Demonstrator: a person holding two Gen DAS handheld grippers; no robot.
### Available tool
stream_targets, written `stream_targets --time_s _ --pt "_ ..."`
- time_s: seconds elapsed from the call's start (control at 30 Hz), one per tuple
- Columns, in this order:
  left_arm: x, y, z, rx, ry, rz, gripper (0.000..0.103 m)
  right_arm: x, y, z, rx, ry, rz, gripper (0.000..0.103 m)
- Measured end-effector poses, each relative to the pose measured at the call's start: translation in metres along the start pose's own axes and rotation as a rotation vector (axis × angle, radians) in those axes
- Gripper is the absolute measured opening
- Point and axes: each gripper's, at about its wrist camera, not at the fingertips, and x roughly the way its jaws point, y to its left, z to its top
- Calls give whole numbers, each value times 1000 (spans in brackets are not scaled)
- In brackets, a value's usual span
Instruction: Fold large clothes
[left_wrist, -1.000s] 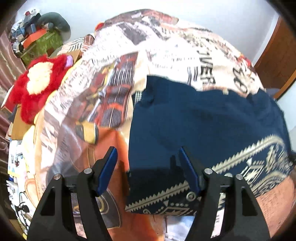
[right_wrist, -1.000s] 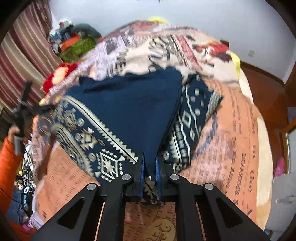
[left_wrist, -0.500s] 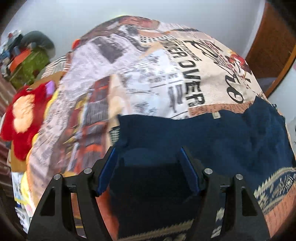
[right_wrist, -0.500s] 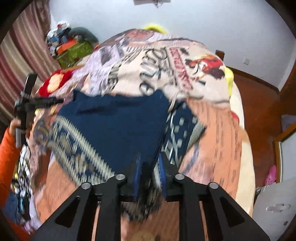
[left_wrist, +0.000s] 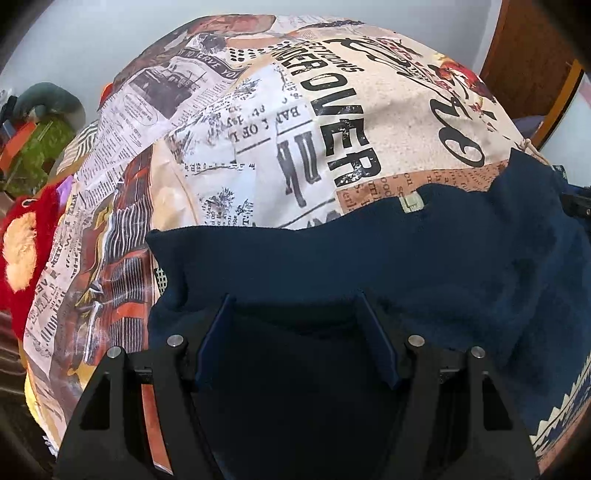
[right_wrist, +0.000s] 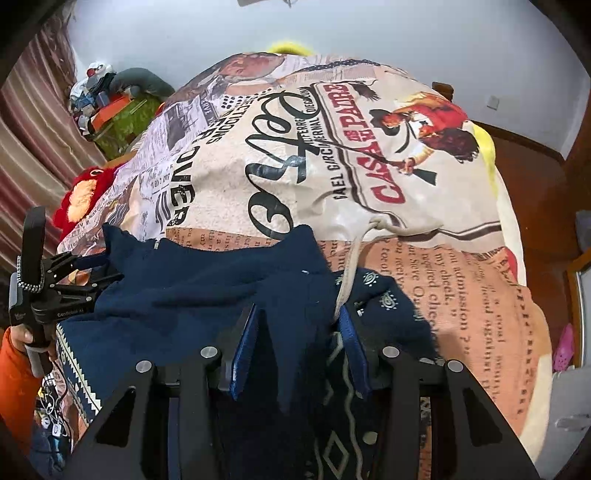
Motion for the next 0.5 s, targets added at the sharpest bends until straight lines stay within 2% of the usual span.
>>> stream_targets --time_s 0.07,0.13,0.17,0.23,0.33,0.5 --pt "1 2 0 -11 6 -6 68 -1 1 -3 -4 1 9 41" --pt "1 2 1 -14 7 -3 69 -4 4 -7 -22 13 20 29" --pt "1 2 1 -14 7 2 69 -7 7 -10 -35 10 15 26" --pt "-1 1 3 -11 5 14 69 -14 14 -15 -86 -12 -24 11" --pt "-12 3 8 -10 -19 44 69 -32 17 -19 -110 -77 -62 9" --pt "-35 18 20 -47 -81 65 69 -67 3 -15 -77 -173 -93 4"
